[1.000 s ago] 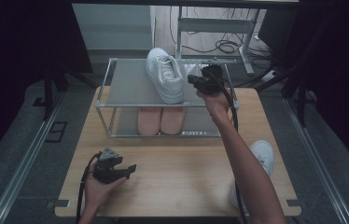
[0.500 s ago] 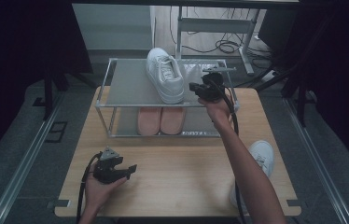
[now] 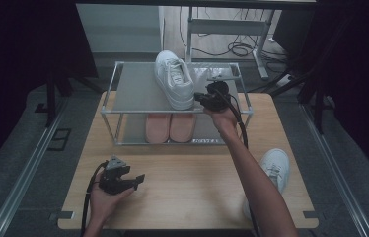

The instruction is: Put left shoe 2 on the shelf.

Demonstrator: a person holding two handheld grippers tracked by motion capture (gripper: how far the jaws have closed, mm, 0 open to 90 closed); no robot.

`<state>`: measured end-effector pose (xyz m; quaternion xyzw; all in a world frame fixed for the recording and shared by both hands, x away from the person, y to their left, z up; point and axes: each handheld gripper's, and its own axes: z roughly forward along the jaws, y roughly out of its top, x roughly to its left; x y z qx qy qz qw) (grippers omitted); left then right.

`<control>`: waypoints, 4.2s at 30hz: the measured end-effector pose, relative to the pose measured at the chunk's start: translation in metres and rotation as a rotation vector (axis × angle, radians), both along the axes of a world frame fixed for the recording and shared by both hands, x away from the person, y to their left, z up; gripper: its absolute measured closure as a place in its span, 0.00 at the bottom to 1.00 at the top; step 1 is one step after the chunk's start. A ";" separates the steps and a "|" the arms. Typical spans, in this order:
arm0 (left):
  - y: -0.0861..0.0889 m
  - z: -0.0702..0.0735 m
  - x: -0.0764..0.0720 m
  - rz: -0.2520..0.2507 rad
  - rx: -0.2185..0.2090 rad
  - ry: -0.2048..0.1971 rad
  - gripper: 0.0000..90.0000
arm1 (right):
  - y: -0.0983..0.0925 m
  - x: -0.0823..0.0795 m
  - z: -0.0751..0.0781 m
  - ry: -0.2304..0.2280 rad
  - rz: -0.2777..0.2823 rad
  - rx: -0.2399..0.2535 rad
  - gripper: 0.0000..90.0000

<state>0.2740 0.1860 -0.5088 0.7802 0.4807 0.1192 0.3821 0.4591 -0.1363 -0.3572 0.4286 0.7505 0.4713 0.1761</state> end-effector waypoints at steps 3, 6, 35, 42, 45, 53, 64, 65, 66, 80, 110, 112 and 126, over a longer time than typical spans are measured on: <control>-0.001 -0.001 0.000 -0.001 0.000 0.001 0.35 | 0.000 0.000 0.000 0.002 -0.002 0.012 1.00; -0.003 -0.002 0.000 -0.007 0.003 0.003 0.35 | 0.001 -0.001 0.000 -0.003 -0.003 0.020 1.00; -0.005 -0.003 0.001 -0.016 0.010 0.005 0.35 | 0.030 -0.007 -0.002 -0.020 0.070 0.061 1.00; -0.005 -0.004 0.001 -0.015 0.011 0.007 0.35 | 0.041 -0.009 -0.003 -0.022 0.093 0.061 1.00; -0.005 -0.004 0.001 -0.014 0.011 0.008 0.35 | 0.046 -0.009 -0.003 -0.021 0.103 0.062 1.00; -0.004 -0.004 0.001 -0.016 0.007 0.009 0.35 | 0.057 -0.009 -0.004 -0.022 0.118 0.065 1.00; -0.006 -0.004 0.001 -0.019 0.008 0.007 0.35 | 0.064 -0.010 -0.005 -0.030 0.116 0.062 1.00; -0.005 -0.004 0.001 -0.017 0.008 0.006 0.35 | 0.063 -0.010 -0.005 -0.028 0.116 0.063 1.00; -0.005 -0.004 0.001 -0.017 0.007 0.006 0.35 | 0.062 -0.010 -0.004 -0.029 0.114 0.066 1.00; -0.004 -0.003 0.001 -0.009 0.002 0.003 0.35 | 0.029 -0.032 0.005 -0.062 0.130 0.053 1.00; -0.006 -0.003 0.000 -0.012 0.008 0.004 0.35 | -0.046 -0.105 -0.035 -0.029 0.179 -0.003 1.00; -0.007 -0.003 0.000 -0.011 0.009 0.006 0.35 | -0.051 -0.113 -0.034 -0.032 0.183 -0.005 1.00; -0.009 -0.004 -0.001 -0.012 0.007 0.011 0.35 | -0.086 -0.161 -0.044 -0.061 0.176 -0.017 1.00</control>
